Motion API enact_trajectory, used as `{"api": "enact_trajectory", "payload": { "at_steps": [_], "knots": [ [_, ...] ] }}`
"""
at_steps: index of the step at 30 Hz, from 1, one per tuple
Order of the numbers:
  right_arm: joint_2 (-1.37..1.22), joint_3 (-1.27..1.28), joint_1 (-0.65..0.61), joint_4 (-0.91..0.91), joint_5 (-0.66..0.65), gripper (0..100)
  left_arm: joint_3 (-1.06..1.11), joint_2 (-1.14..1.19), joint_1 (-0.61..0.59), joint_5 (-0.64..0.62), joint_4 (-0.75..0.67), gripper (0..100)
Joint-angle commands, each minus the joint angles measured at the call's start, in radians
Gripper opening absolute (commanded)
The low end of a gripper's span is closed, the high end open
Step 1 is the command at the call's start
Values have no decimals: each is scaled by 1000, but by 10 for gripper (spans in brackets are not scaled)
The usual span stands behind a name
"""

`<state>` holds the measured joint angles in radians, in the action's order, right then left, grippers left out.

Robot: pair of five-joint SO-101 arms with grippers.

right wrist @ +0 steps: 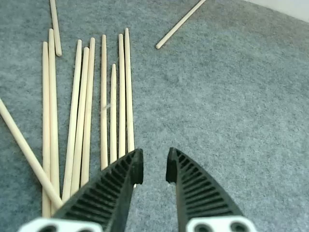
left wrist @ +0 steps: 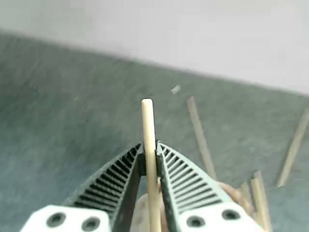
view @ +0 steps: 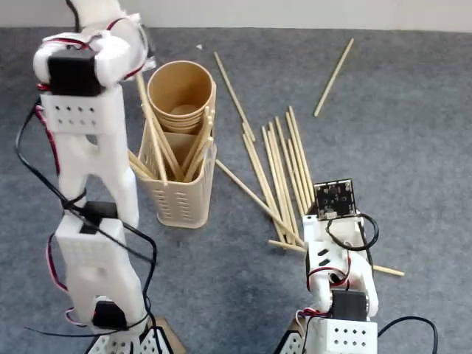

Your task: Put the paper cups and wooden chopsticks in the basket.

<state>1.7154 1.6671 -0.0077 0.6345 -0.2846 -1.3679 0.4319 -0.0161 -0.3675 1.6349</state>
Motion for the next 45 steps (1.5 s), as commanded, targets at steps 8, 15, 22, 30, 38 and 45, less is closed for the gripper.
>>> {"api": "enact_trajectory", "payload": {
  "at_steps": [8,15,22,30,38,45],
  "knots": [
    [13,124,5,4,9,94,-298,-77,81,221,-28,4],
    [13,124,5,4,9,94,-295,-239,154,350,-20,4],
    [13,124,5,4,11,94,-295,-275,185,476,-109,4],
    [13,124,5,2,11,94,-298,-516,186,583,-5,4],
    [13,124,-13,2,11,94,183,-924,64,569,160,3],
    [13,124,-12,4,11,94,889,-1153,163,512,-256,3]
  ]
}}
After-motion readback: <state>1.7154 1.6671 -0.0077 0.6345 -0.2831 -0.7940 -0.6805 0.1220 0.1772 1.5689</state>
